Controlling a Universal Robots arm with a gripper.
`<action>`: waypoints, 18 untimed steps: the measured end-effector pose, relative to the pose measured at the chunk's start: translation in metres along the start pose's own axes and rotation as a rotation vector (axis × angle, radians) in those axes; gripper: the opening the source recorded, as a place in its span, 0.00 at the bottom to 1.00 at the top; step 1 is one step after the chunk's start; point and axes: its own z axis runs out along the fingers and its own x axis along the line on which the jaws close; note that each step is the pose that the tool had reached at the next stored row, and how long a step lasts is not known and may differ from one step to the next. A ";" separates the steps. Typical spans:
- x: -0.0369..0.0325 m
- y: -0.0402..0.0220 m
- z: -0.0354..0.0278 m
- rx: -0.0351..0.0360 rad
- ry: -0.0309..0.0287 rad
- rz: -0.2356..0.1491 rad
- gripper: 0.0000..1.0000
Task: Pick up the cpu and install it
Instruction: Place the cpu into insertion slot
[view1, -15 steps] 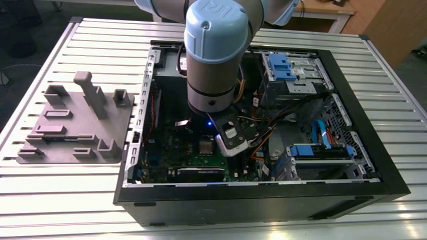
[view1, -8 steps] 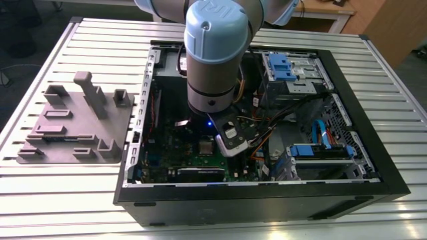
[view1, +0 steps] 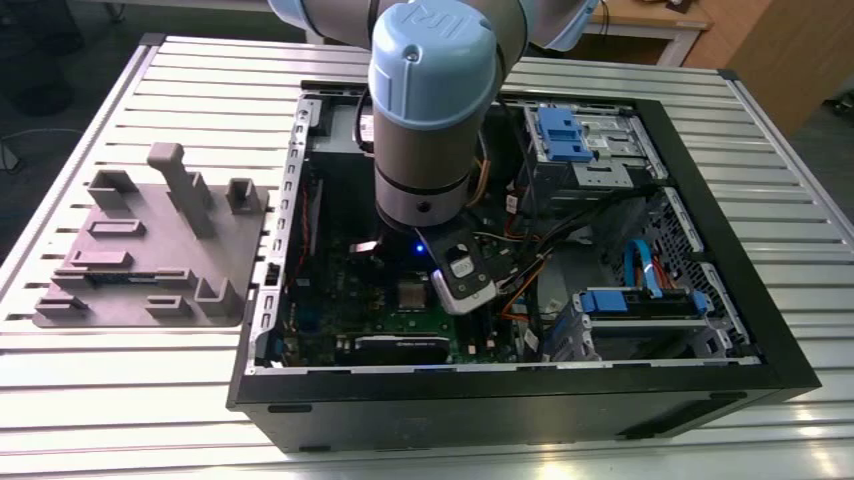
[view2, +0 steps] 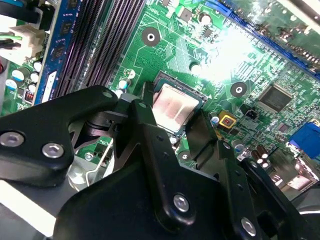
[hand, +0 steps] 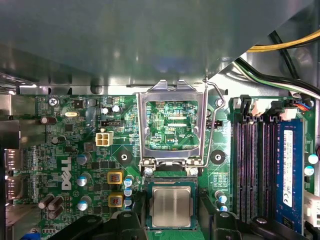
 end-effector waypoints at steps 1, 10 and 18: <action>0.0000 0.0000 0.0000 0.0000 0.0000 0.000 0.53; -0.0001 0.0000 -0.0093 -0.0001 -0.0001 0.000 0.53; -0.0004 0.0000 -0.0228 -0.0002 0.0004 0.000 0.22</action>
